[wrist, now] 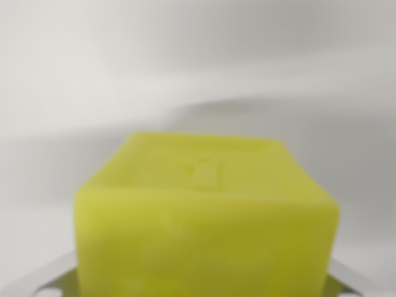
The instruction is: Pick yellow cube
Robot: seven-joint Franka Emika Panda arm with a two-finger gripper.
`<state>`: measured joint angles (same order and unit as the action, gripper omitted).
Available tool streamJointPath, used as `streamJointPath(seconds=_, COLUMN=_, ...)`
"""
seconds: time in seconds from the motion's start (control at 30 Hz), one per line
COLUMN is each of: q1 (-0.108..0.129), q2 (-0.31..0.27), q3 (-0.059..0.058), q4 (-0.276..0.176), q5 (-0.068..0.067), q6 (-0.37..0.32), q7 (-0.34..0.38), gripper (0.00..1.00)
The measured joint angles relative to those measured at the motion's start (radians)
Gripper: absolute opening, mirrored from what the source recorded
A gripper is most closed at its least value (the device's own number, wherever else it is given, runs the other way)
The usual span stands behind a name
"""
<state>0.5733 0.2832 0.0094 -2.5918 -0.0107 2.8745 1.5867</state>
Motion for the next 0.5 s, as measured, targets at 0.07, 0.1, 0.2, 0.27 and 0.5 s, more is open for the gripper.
streamJointPath(seconds=0.07, q1=0.0, q2=-0.016, q3=0.0, q4=-0.003, q5=0.001, q6=-0.013, q7=-0.001, gripper=0.0)
streamJointPath(seconds=0.1, q1=0.0, q2=-0.024, q3=0.0, q4=-0.004, q5=0.001, q6=-0.019, q7=-0.001, gripper=0.0)
streamJointPath(seconds=0.2, q1=0.001, q2=-0.048, q3=0.0, q4=-0.008, q5=0.003, q6=-0.039, q7=-0.002, gripper=0.0)
streamJointPath(seconds=0.27, q1=0.001, q2=-0.063, q3=0.0, q4=-0.011, q5=0.004, q6=-0.053, q7=-0.003, gripper=0.0)
streamJointPath(seconds=0.5, q1=0.001, q2=-0.118, q3=0.0, q4=-0.017, q5=0.006, q6=-0.101, q7=-0.004, gripper=0.0)
